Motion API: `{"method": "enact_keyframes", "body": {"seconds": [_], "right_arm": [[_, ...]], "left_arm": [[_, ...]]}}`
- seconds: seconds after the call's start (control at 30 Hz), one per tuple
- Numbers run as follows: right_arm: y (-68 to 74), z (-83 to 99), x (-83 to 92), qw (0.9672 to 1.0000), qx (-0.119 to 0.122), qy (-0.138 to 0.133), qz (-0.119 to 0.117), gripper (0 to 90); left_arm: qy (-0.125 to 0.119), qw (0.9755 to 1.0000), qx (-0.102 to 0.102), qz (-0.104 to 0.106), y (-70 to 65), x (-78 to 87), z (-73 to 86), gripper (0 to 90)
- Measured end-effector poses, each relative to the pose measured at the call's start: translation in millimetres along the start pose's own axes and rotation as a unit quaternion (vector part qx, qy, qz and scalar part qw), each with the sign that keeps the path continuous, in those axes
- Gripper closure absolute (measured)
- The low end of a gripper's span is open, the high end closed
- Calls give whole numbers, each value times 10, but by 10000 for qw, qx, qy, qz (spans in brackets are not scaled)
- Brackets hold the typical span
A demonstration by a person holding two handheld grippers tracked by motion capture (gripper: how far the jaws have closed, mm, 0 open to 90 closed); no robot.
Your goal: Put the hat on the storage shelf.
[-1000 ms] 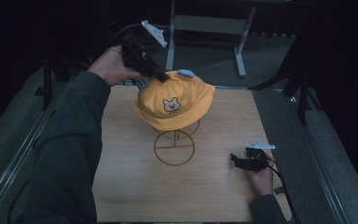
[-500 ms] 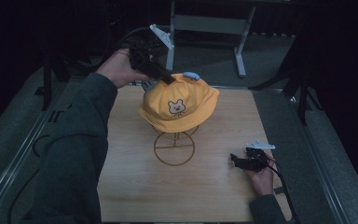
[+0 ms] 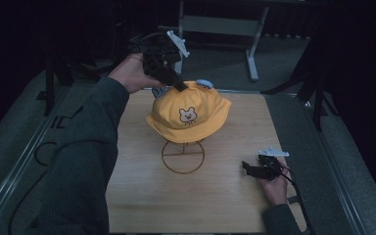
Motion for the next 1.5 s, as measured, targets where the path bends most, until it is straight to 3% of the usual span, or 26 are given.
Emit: {"method": "enact_keyframes", "body": {"seconds": [0.33, 0.77, 0.87, 1.07, 1.23, 1.5], "right_arm": [[-2, 0, 0, 10000, 3, 2, 10, 215], [0, 0, 0, 10000, -5, 0, 3, 215], [0, 0, 0, 10000, -2, 1, 3, 214], [0, 0, 0, 10000, -1, 0, 2, 214], [1, 1, 0, 10000, -2, 3, 3, 214], [1, 0, 0, 10000, 0, 0, 0, 214]], "left_arm": [[285, 9996, 2, -40, 0, -116, 58, 820], [192, 9998, 8, 59, -31, -184, 31, 692], [151, 9998, 21, 102, -47, -183, 35, 714], [134, 9998, -62, 156, -81, -191, 26, 840], [100, 9999, -35, 122, -71, -220, 10, 825], [-48, 9998, 134, -148, 24, -133, 10, 733]]}}
Point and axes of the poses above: each handheld gripper's, and its own axes: x roughly backward along the jaws, z roughly out of its underside, y roughly to its left, the point moved 8 cm from there along -x, roughly forward along the jaws, and after that the axes turned 3 degrees about -z, right-handed, at the moved point
